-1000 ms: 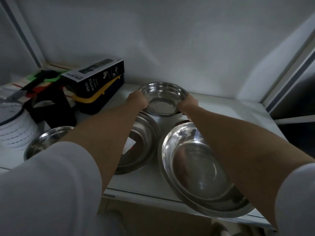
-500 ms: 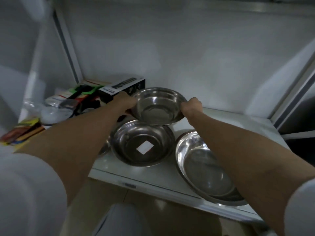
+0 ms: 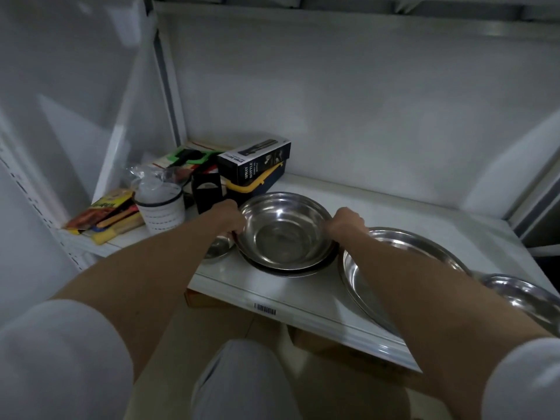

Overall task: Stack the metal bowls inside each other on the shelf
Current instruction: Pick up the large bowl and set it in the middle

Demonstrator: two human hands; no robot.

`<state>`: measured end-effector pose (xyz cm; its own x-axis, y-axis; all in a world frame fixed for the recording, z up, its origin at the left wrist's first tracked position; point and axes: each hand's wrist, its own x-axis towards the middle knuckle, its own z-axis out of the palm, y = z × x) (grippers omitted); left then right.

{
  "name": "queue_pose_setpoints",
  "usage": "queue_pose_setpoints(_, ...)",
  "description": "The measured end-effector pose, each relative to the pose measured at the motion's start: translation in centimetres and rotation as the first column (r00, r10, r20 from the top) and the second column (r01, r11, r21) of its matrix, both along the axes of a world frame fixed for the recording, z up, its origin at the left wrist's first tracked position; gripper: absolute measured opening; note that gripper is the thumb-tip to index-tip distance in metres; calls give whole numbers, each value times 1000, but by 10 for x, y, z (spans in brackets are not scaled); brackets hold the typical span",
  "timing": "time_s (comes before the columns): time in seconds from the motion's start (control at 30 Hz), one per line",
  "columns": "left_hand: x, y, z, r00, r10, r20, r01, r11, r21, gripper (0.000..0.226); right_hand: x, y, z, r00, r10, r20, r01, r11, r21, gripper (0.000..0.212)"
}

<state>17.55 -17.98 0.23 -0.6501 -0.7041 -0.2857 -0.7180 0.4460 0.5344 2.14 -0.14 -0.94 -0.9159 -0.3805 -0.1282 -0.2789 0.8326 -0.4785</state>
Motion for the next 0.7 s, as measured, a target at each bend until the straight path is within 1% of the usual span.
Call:
queue_pose_setpoints(0.03, -2, -1, -2, 1000, -18, 13, 18, 1000, 6, 23, -2, 1, -2, 1000, -5, -23, 6, 999, 32, 32)
queue_pose_setpoints(0.07, -4, -2, -5, 999, -38, 30, 38, 999, 1, 25, -3, 3, -4, 999, -6, -40, 8, 998, 63, 32)
queue_pose_setpoints(0.1, -6, -1, -7, 997, -55, 47, 56, 998, -16, 19, -6, 3, -7, 999, 2, -53, 3, 996, 89, 31)
queue_pose_setpoints(0.17, -8, 0, -11, 995, -73, 70, 79, 993, -86, 2, -10, 3, -12, 999, 24, -34, -20, 994, 111, 23)
queue_pose_setpoints(0.27, -11, -3, -21, 997, -58, 55, 67, 981, -182, 9, -15, 1, -20, 999, 51, 8, -52, 995, 82, 8)
queue_pose_setpoints(0.37, -13, -7, -27, 998, -16, 54, 27, 980, -200, 15, -20, 0, -22, 998, 61, 8, -61, 997, 50, 16)
queue_pose_setpoints(0.5, -22, -8, -33, 999, 35, 2, -34, 986, -162, 22, -36, 6, -25, 998, 63, 6, -63, 998, -19, 9)
queue_pose_setpoints(0.57, -28, -6, -35, 999, 44, -1, -43, 985, -170, 18, -42, 17, -20, 999, 38, -23, -38, 999, -17, 19)
queue_pose_setpoints(0.63, -31, 1, -32, 998, 52, 33, -42, 969, -244, 17, -49, 35, -9, 996, -9, -85, 12, 1000, 25, 31)
queue_pose_setpoints(0.7, -37, 8, -29, 997, 28, 72, 1, 930, -368, 24, -62, 60, -1, 990, -73, -123, 82, 994, 74, 33)
